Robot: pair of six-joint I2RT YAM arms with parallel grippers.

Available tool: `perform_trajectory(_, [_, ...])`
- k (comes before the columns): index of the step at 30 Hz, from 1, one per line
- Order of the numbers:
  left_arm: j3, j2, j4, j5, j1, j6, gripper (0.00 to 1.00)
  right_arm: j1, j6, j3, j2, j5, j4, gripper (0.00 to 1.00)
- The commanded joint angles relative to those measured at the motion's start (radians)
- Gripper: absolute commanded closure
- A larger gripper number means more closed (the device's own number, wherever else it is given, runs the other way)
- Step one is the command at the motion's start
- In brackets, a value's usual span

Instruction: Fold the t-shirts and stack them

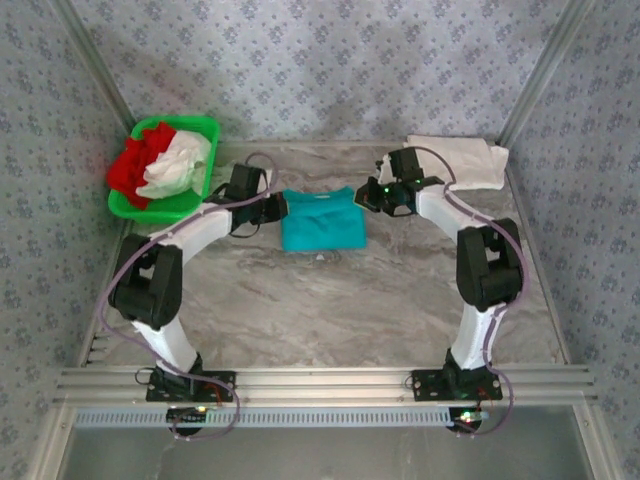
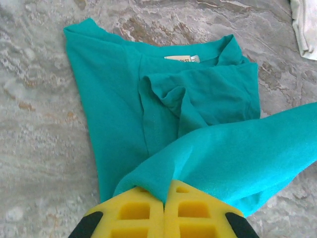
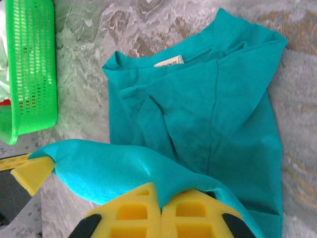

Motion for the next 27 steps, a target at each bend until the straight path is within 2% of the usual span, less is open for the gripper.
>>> perform_trajectory(1, [0.093,0.014,-0.037,0.022,0.016,0.058,1.00,-0.019,-0.015,0.077,0.034,-0.001,-0.040,1.00])
perform_trajectory(6, [0.055,-0.043,-0.030,0.033,0.000,0.043,1.00,-0.024,-0.025,0.001,-0.078,0.016,-0.037,1.00])
perform_trajectory(12, [-0.208,-0.210,0.030,-0.006,-0.054,-0.022,1.00,-0.002,-0.012,-0.275,-0.266,0.003,0.021,1.00])
perform_trajectory(16, [-0.408,-0.399,0.020,-0.155,-0.172,-0.068,1.00,0.047,-0.005,-0.493,-0.427,0.015,0.063,1.00])
perform_trajectory(19, [-0.494,-0.512,-0.009,-0.194,-0.253,-0.138,1.00,0.086,0.012,-0.613,-0.566,0.035,0.069,1.00])
perform_trajectory(21, [-0.509,-0.577,-0.041,-0.218,-0.291,-0.162,1.00,0.099,0.017,-0.659,-0.658,0.050,0.057,1.00])
perform_trajectory(24, [-0.471,-0.641,-0.115,-0.279,-0.301,-0.146,1.00,0.100,0.012,-0.652,-0.752,0.092,0.010,1.00])
perform_trajectory(25, [-0.452,-0.647,-0.120,-0.305,-0.298,-0.125,1.00,0.096,0.003,-0.632,-0.755,0.101,-0.004,1.00])
perform_trajectory(27, [-0.419,-0.627,-0.091,-0.282,-0.264,-0.091,1.00,0.076,-0.015,-0.586,-0.717,0.093,-0.015,1.00])
